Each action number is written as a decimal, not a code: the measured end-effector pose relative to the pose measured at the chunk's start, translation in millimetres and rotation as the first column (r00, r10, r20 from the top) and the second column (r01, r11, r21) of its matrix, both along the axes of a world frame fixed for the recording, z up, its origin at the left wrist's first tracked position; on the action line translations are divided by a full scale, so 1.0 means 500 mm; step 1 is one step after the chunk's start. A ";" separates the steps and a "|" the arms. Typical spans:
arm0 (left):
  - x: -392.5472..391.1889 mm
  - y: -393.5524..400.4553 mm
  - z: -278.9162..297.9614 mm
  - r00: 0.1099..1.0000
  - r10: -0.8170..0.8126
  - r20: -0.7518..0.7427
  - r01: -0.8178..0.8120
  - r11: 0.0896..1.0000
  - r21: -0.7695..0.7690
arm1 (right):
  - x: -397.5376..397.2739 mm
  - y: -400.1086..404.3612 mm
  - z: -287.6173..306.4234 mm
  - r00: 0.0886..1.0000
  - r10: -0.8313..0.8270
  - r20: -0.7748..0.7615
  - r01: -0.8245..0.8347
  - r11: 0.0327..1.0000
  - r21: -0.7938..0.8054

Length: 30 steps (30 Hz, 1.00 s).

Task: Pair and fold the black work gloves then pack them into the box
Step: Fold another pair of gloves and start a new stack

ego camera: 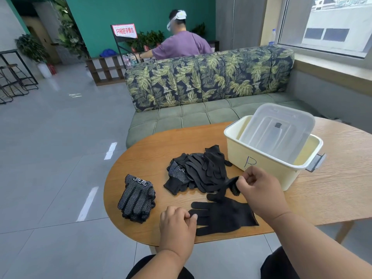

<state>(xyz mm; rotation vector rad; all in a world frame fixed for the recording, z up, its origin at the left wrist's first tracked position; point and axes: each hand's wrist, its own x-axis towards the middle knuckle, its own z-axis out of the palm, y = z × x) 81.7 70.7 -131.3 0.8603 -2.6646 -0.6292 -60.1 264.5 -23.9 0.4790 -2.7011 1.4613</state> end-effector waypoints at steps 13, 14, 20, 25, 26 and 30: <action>0.007 -0.014 0.013 0.993 -0.052 -0.107 0.071 0.980 0.185 | 0.023 -0.035 0.076 0.840 0.444 0.312 -0.235 0.816 -0.529; 0.008 -0.014 0.018 0.988 -0.050 -0.144 0.082 0.971 0.226 | 0.022 -0.043 0.080 0.797 0.498 0.341 -0.197 0.749 -0.633; 0.019 -0.021 0.013 0.956 -0.030 -0.291 0.141 0.919 0.368 | 0.002 -0.066 0.061 0.514 0.761 0.396 0.103 0.404 -0.909; 0.015 -0.022 0.015 0.970 -0.081 -0.230 0.149 0.944 0.295 | -0.013 -0.035 -0.039 0.481 0.619 0.622 0.193 0.617 -0.763; 0.014 -0.024 0.012 0.973 -0.088 -0.213 0.147 0.949 0.281 | -0.011 -0.023 -0.052 0.476 0.563 0.675 0.178 0.690 -0.701; 0.012 -0.023 0.011 0.985 -0.127 -0.115 0.148 0.969 0.199 | -0.017 0.021 -0.107 0.546 0.334 0.769 0.179 0.850 -0.496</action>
